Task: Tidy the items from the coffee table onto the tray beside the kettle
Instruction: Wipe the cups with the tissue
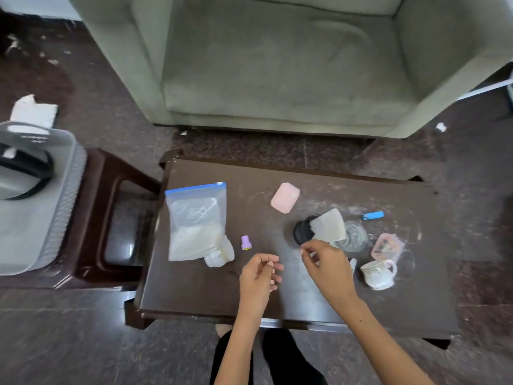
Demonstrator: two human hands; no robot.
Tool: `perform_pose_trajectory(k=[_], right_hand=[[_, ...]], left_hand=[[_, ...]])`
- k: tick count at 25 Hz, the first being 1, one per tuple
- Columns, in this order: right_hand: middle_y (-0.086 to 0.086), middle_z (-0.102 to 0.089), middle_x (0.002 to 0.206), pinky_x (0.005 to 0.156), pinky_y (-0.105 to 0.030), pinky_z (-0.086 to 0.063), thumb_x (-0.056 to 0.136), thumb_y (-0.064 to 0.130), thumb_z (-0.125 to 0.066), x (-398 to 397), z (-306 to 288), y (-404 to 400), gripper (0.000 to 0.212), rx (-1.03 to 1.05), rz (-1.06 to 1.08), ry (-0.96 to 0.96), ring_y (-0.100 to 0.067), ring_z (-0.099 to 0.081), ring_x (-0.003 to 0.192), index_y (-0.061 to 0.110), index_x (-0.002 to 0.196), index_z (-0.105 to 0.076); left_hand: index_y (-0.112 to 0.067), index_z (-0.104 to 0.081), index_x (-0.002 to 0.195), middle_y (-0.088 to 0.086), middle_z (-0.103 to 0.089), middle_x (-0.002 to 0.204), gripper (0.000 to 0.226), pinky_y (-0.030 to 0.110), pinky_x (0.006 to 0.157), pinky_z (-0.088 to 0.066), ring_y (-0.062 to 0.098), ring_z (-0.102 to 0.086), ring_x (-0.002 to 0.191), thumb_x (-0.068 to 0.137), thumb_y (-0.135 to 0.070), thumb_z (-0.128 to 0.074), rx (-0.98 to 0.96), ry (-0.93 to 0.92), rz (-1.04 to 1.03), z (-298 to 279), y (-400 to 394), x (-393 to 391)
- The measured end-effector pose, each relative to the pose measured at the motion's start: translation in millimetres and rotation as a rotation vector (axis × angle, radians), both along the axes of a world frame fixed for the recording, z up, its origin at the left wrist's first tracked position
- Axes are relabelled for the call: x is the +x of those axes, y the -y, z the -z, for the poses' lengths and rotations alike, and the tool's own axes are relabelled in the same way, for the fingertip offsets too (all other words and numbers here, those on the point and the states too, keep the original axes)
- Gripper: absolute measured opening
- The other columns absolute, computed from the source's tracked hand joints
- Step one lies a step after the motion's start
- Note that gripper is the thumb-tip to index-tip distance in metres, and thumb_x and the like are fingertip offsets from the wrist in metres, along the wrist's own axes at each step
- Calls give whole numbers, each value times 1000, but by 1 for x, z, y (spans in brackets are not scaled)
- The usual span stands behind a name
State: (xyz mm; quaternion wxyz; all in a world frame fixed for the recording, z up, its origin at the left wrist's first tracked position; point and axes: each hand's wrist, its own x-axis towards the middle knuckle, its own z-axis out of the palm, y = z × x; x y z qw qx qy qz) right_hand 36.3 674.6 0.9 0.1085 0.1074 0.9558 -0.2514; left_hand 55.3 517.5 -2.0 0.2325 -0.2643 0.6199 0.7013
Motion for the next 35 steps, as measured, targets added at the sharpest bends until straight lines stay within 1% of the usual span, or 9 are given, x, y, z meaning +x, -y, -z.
perform_pose_trajectory(k=[6, 9, 12, 17, 19, 21, 24, 30, 35], right_hand=[[1, -73, 96, 72, -31, -53, 79, 25, -69, 2, 65, 110, 13, -241, 3, 155, -18, -68, 81, 19, 91, -69], [0, -69, 110, 63, -22, -46, 77, 26, -72, -2, 90, 146, 21, -255, 9, 192, -13, -66, 84, 16, 95, -67], [6, -62, 117, 69, -30, -49, 77, 21, -73, -9, 108, 165, 25, -278, 85, 222, -24, -66, 88, 13, 100, -66], [-9, -65, 120, 71, -36, -53, 79, 13, -69, -13, 128, 170, 13, -302, 157, 226, -25, -67, 88, 11, 91, -69], [-10, -69, 107, 71, -42, -55, 79, 11, -69, -12, 130, 169, 2, -327, 173, 221, -27, -66, 76, 11, 81, -68], [-3, -66, 85, 68, -41, -54, 80, 10, -70, -11, 131, 169, 13, -346, 164, 241, -26, -61, 67, 18, 72, -61], [0, -61, 70, 65, -43, -54, 79, 11, -70, -11, 133, 166, 22, -338, 151, 272, -30, -62, 68, 22, 67, -54], [1, -58, 62, 67, -37, -50, 79, 10, -69, -1, 136, 151, 5, -325, 115, 283, -24, -60, 66, 9, 75, -67], [5, -56, 56, 60, -25, -39, 80, 14, -68, 6, 133, 133, 17, -285, 78, 289, -11, -48, 53, 25, 68, -64]], left_hand=[[-17, -61, 86, 3, -69, 78, 27, 20, 53, -46, 9, -56, 54, 95, -1, -42, -120, 61, -112, 26, 85, 20], [-14, -61, 89, 3, -69, 79, 23, 20, 53, -46, 11, -56, 57, 95, -2, -42, -128, 73, -114, 31, 107, 24], [-13, -62, 93, 2, -69, 80, 22, 18, 52, -46, 12, -57, 60, 95, -3, -43, -121, 75, -110, 34, 119, 25], [-16, -63, 92, 2, -70, 82, 22, 19, 54, -47, 13, -58, 63, 95, -5, -44, -113, 85, -89, 38, 129, 25], [-16, -63, 92, 2, -70, 81, 22, 20, 54, -47, 14, -58, 62, 95, -5, -44, -108, 88, -76, 40, 131, 24], [-16, -63, 92, 2, -69, 81, 22, 21, 55, -47, 13, -58, 62, 95, -5, -44, -105, 88, -64, 41, 132, 22], [-16, -62, 90, 1, -69, 80, 23, 20, 54, -47, 12, -58, 61, 95, -4, -44, -101, 83, -45, 40, 131, 20], [-18, -62, 88, 3, -69, 82, 24, 23, 57, -48, 12, -58, 61, 95, -4, -44, -86, 97, -15, 39, 124, 18], [-10, -63, 95, 4, -69, 83, 21, 23, 58, -48, 12, -58, 61, 95, -5, -43, -82, 105, 1, 39, 117, 21]])
